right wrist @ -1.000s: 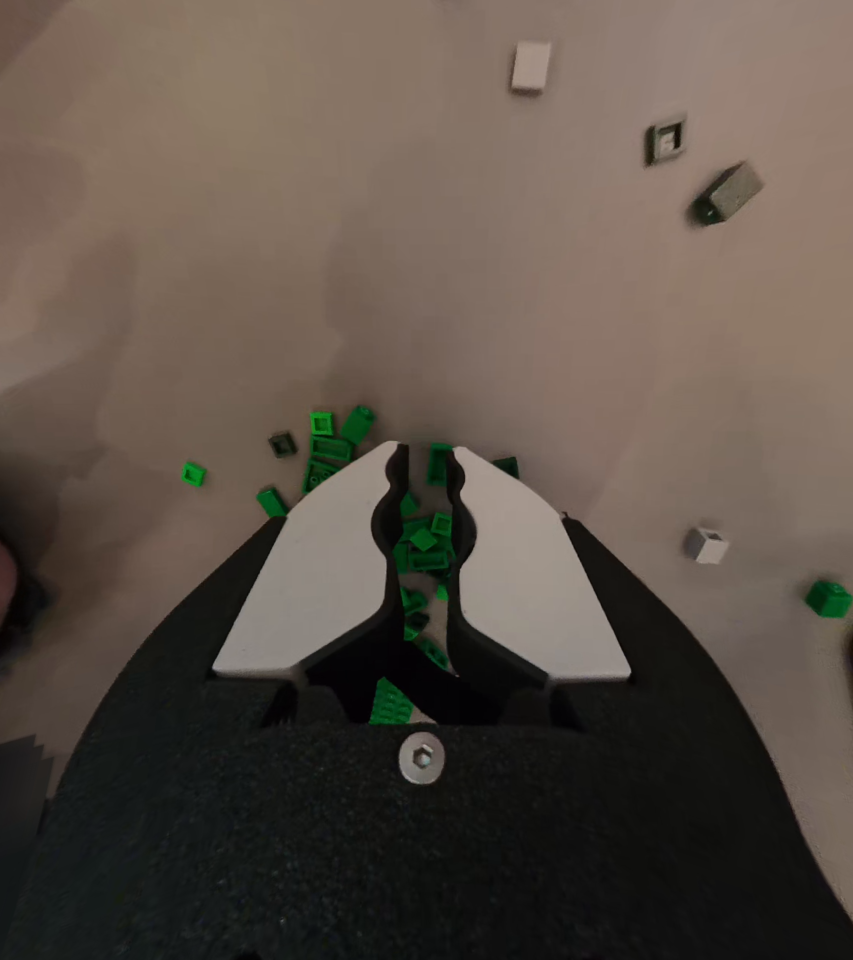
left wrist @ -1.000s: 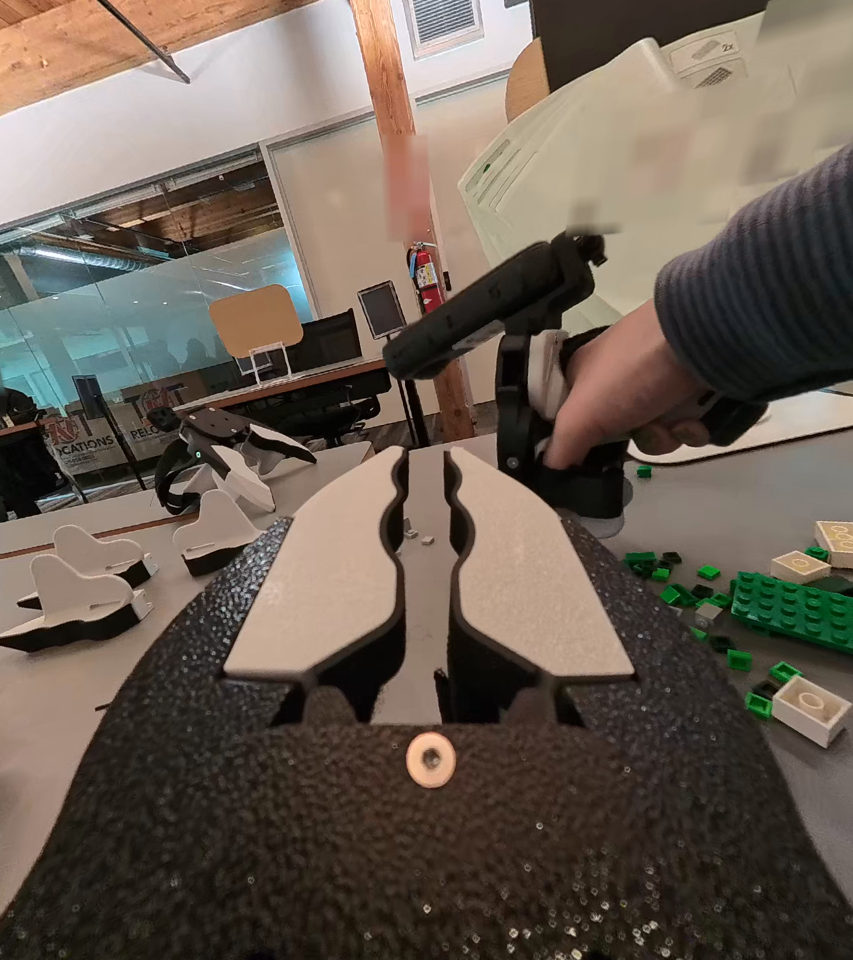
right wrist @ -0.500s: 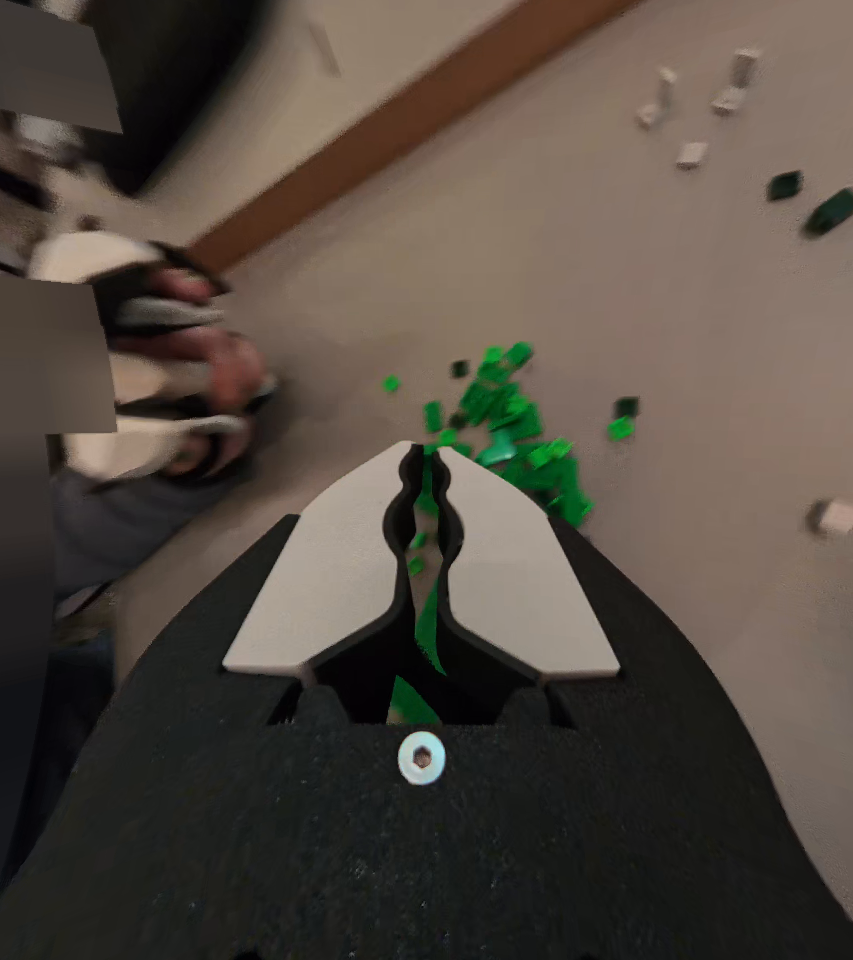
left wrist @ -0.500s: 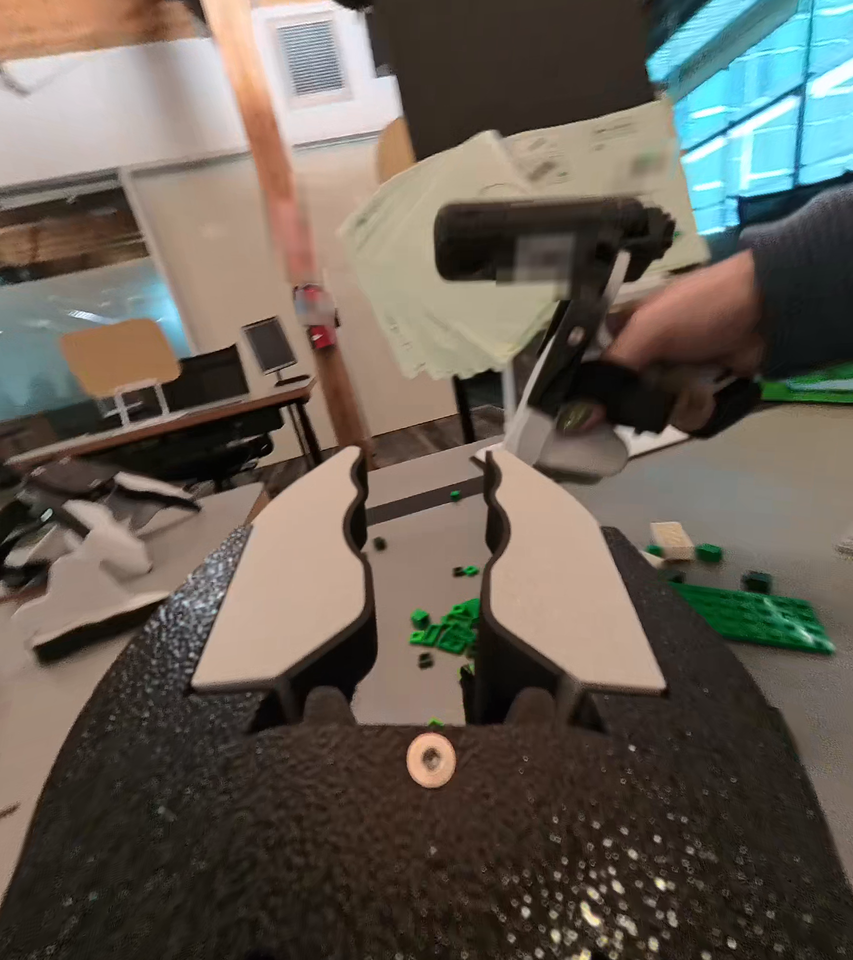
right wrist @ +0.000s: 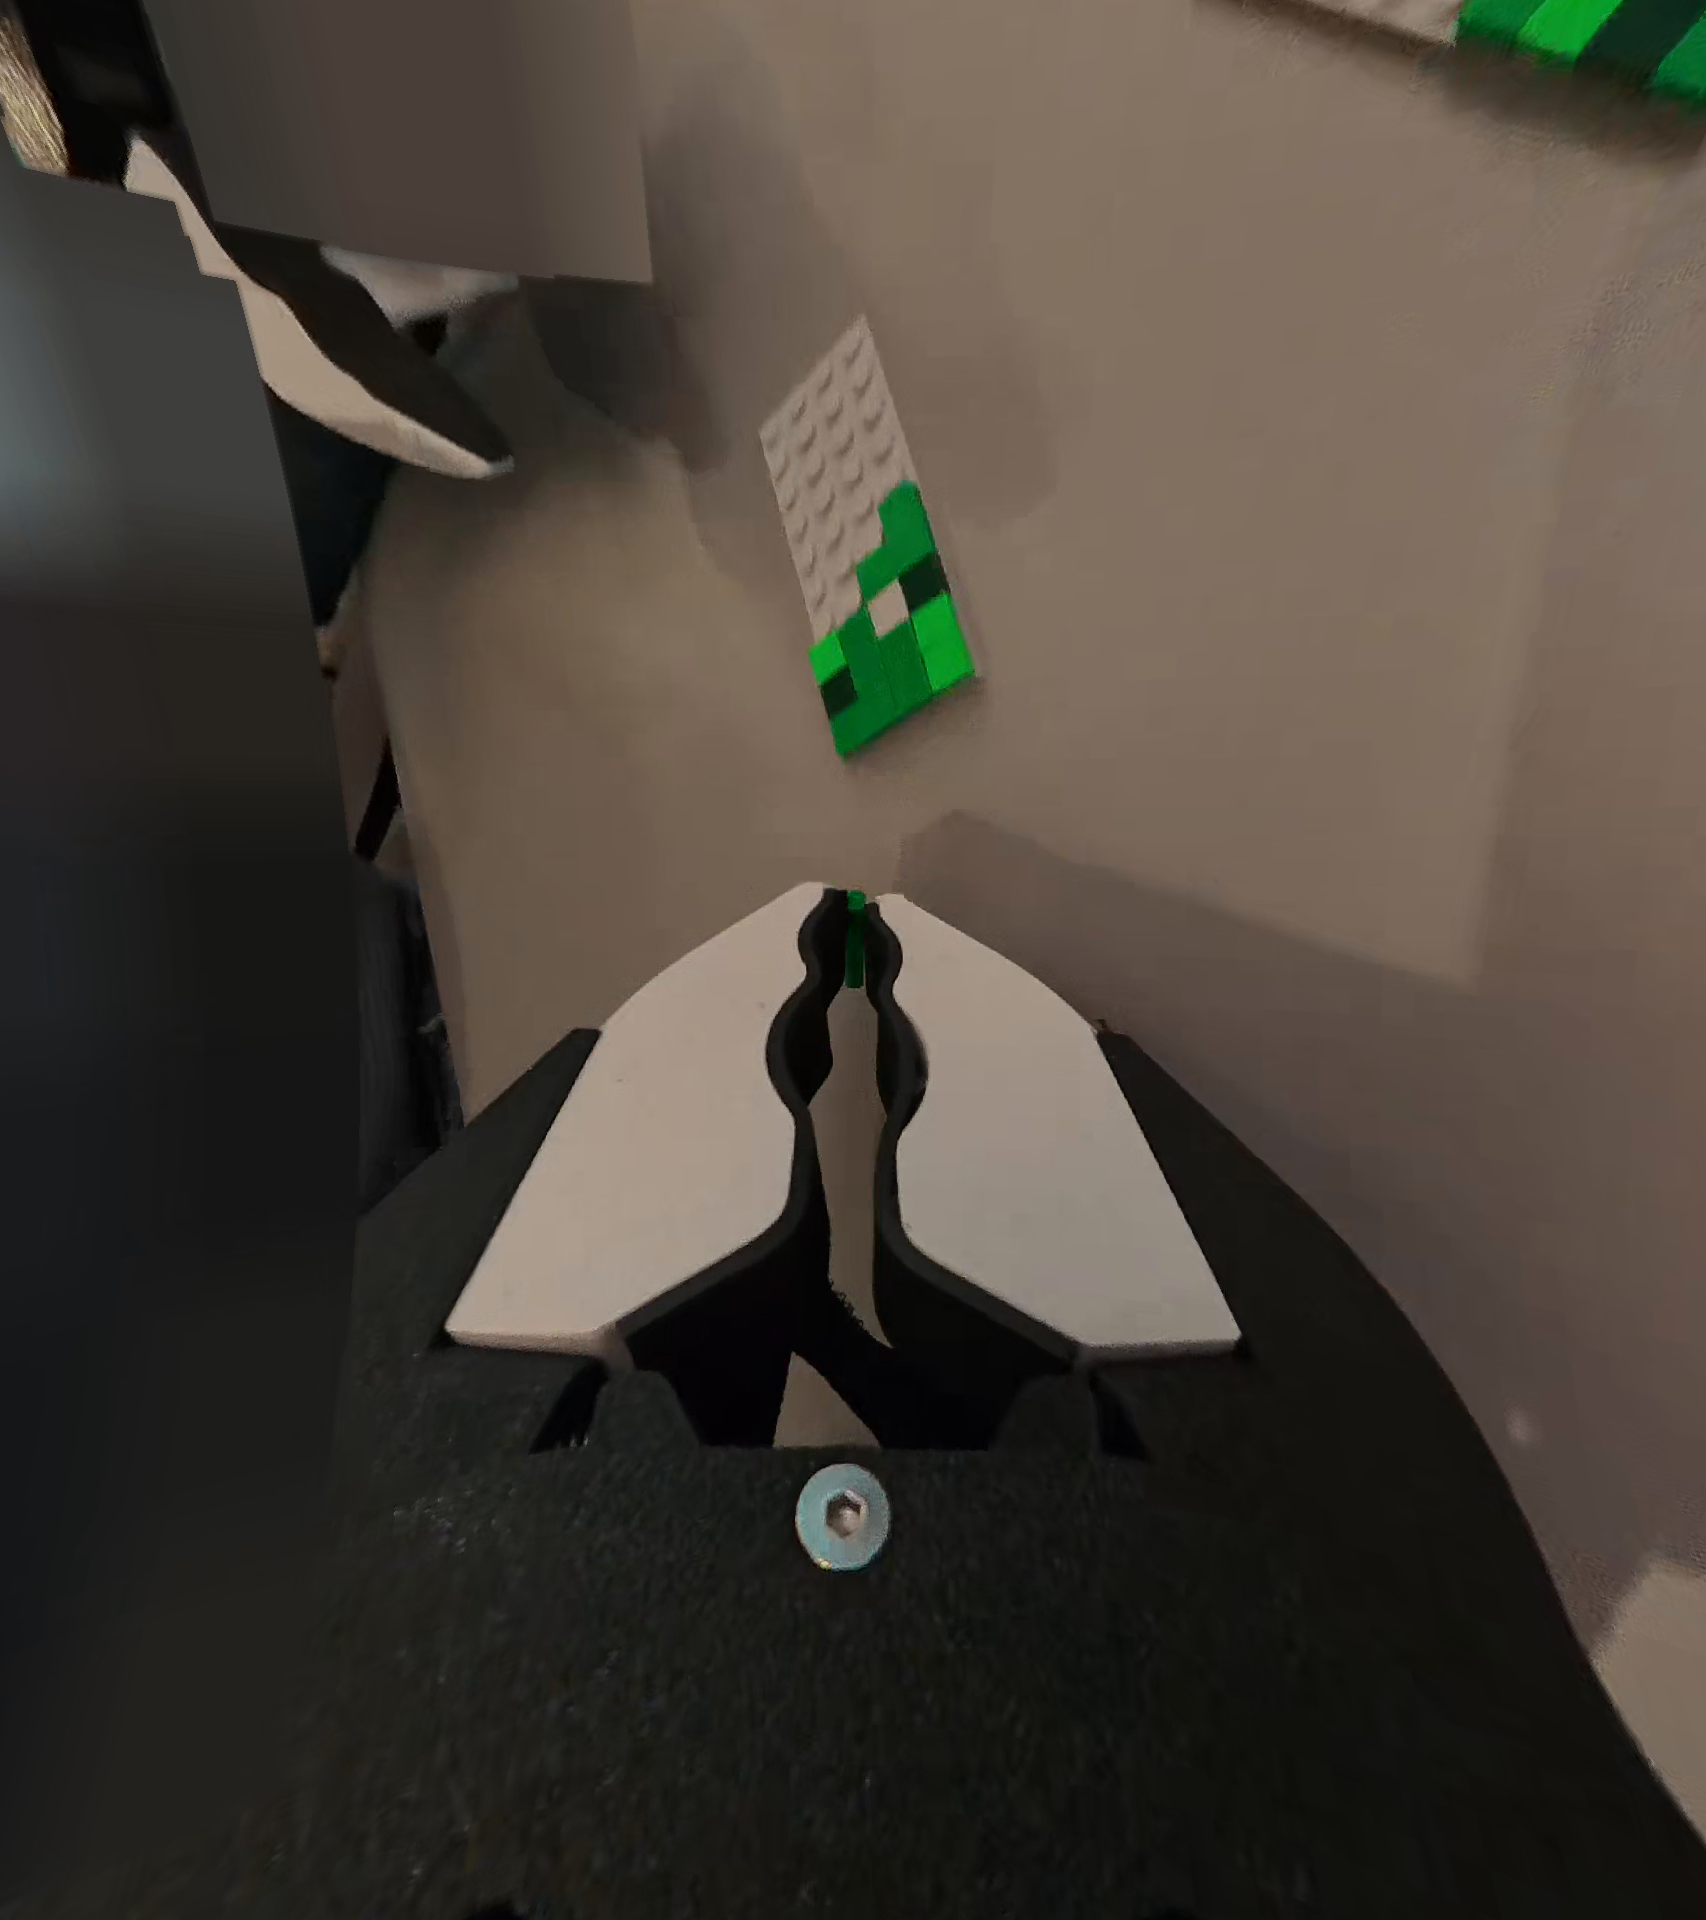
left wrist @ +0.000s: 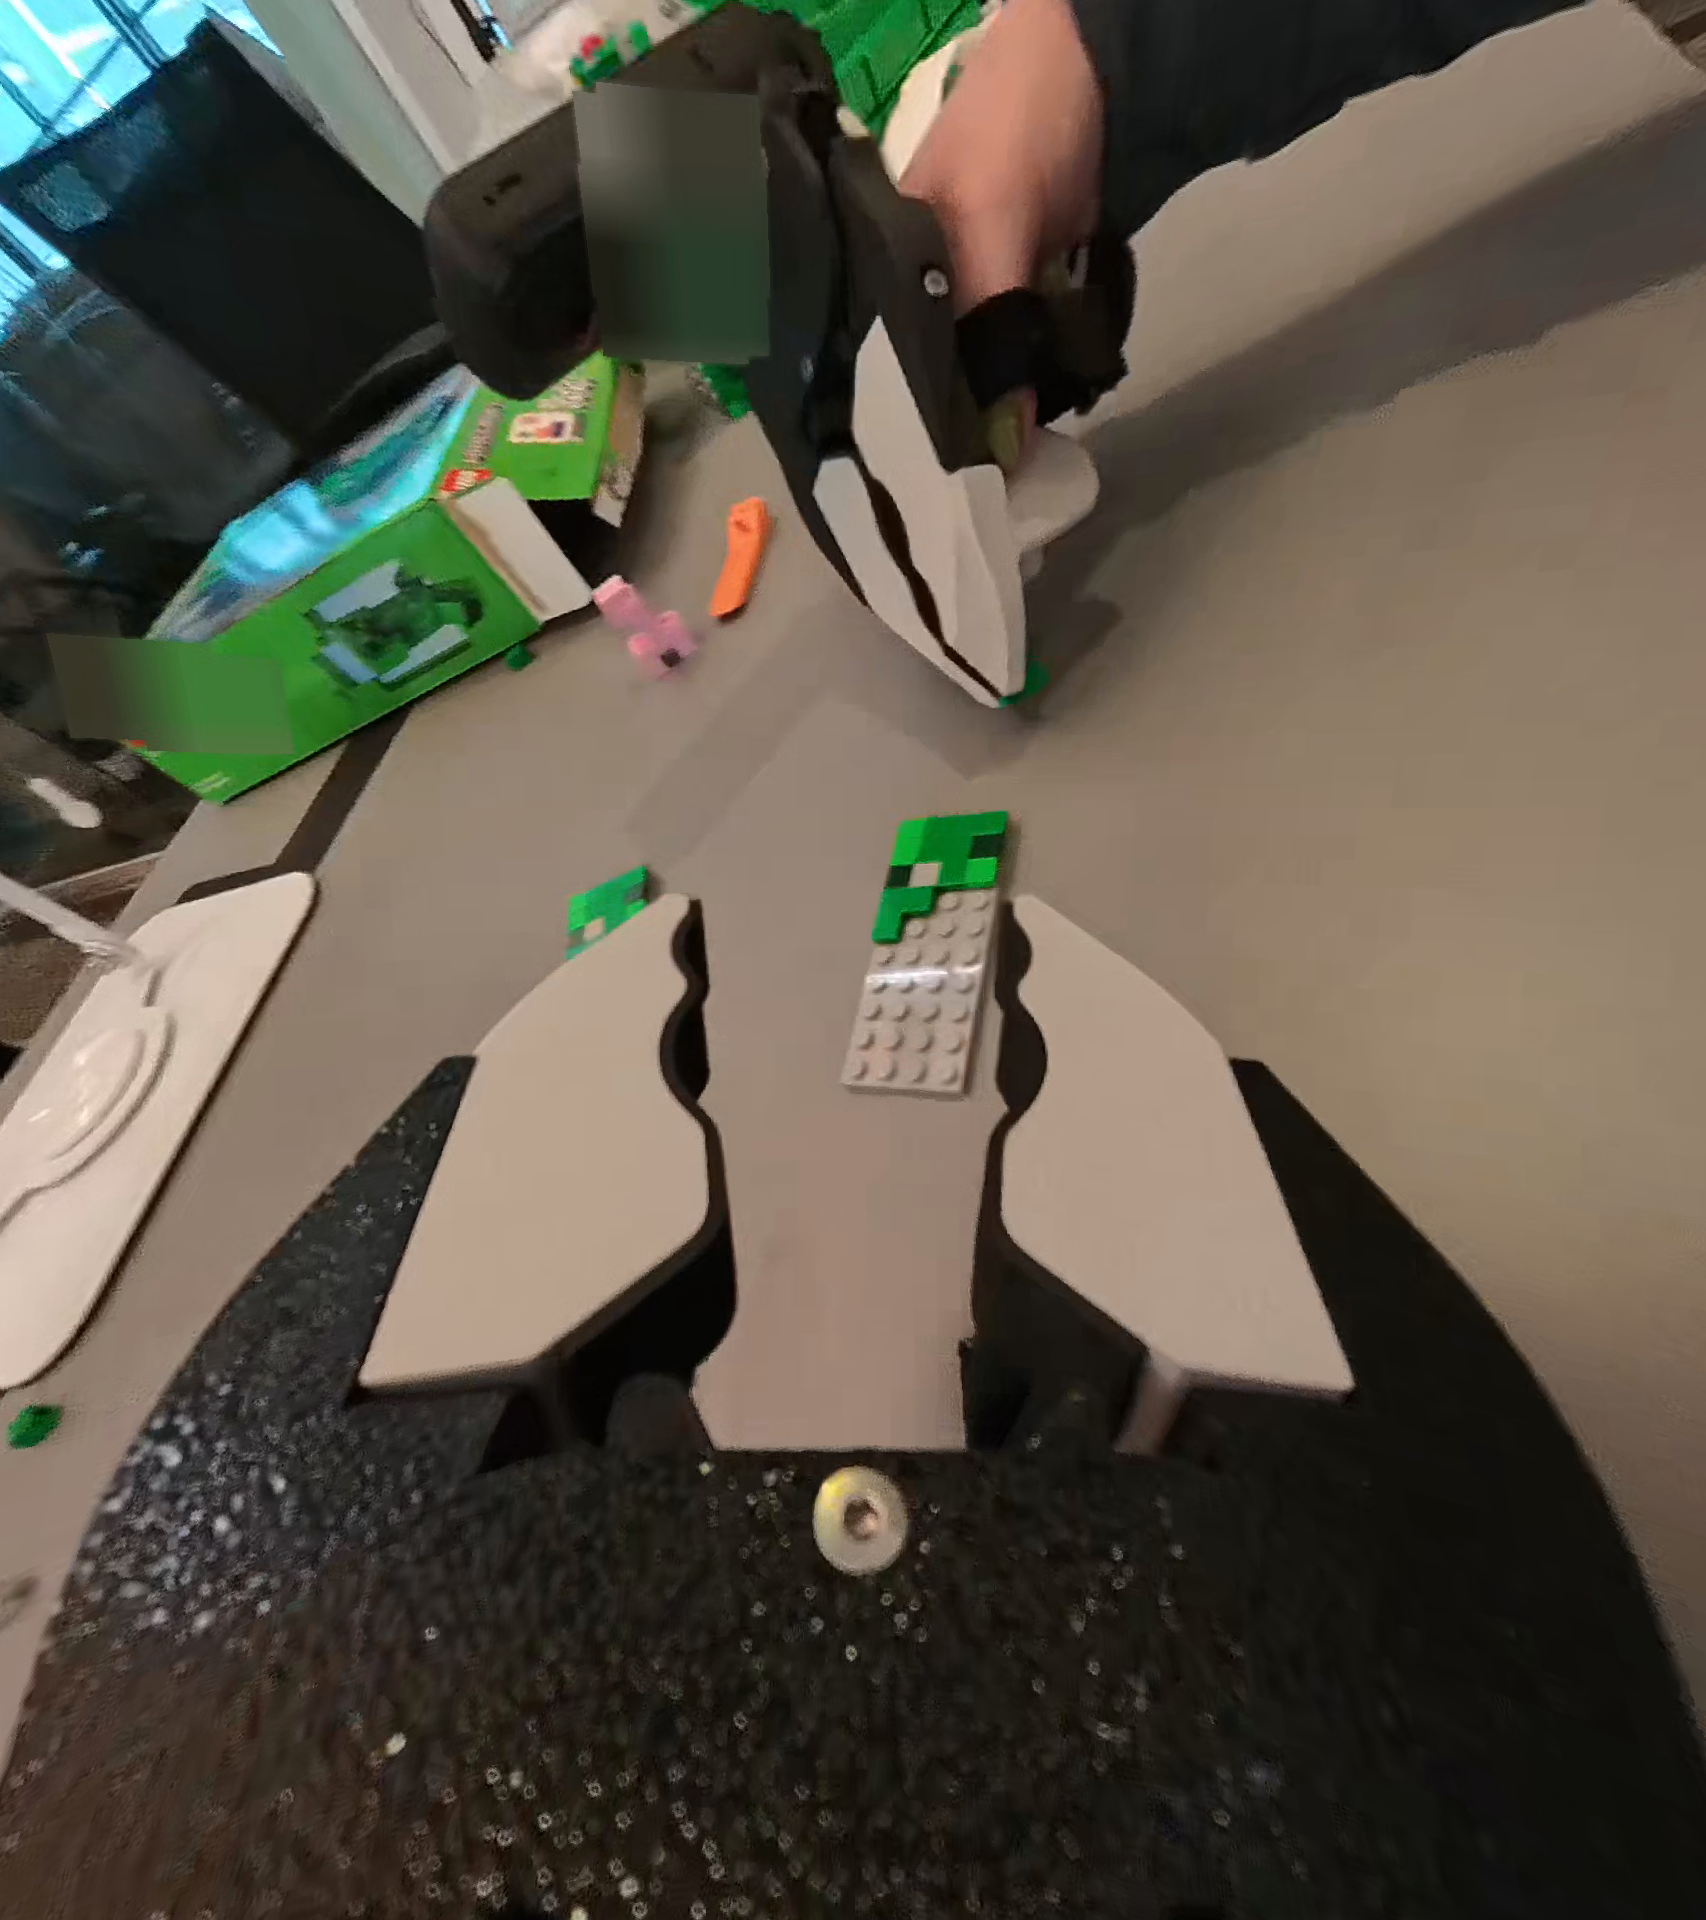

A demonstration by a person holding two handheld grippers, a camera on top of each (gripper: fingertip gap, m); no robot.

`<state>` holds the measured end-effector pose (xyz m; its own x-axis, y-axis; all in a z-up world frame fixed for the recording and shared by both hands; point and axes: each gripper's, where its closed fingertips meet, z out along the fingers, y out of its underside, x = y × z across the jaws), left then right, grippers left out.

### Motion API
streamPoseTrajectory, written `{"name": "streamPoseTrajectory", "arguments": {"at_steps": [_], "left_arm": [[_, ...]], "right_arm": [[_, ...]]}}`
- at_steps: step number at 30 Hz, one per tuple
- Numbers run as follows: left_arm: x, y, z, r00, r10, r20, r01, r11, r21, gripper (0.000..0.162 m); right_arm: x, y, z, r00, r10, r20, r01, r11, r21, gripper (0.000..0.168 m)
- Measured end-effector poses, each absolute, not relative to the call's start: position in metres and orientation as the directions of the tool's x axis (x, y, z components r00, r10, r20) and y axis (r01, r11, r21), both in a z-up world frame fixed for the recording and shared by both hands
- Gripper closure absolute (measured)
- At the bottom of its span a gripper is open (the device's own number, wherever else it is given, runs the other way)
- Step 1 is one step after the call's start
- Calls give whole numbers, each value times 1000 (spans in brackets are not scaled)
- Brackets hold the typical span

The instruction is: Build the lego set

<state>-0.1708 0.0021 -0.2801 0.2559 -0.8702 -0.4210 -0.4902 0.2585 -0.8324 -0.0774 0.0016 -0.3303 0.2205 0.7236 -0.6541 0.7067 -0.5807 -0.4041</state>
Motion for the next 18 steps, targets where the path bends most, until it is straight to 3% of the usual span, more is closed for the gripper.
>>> {"name": "streamPoseTrajectory", "arguments": {"at_steps": [9,14,18], "left_arm": [[-168,-9,-297,174,-955,-238,-506,121,-854,117],[-169,1,-314,200,-943,-266,-569,109,-815,105],[-170,13,-316,218,-934,-284,-619,92,-780,100]], "right_arm": [[-68,-1,-340,73,688,-722,900,-358,-250,165],[-66,18,-334,56,739,-671,917,-303,-258,144],[-57,32,-322,95,844,-528,881,-318,-350,134]]}}
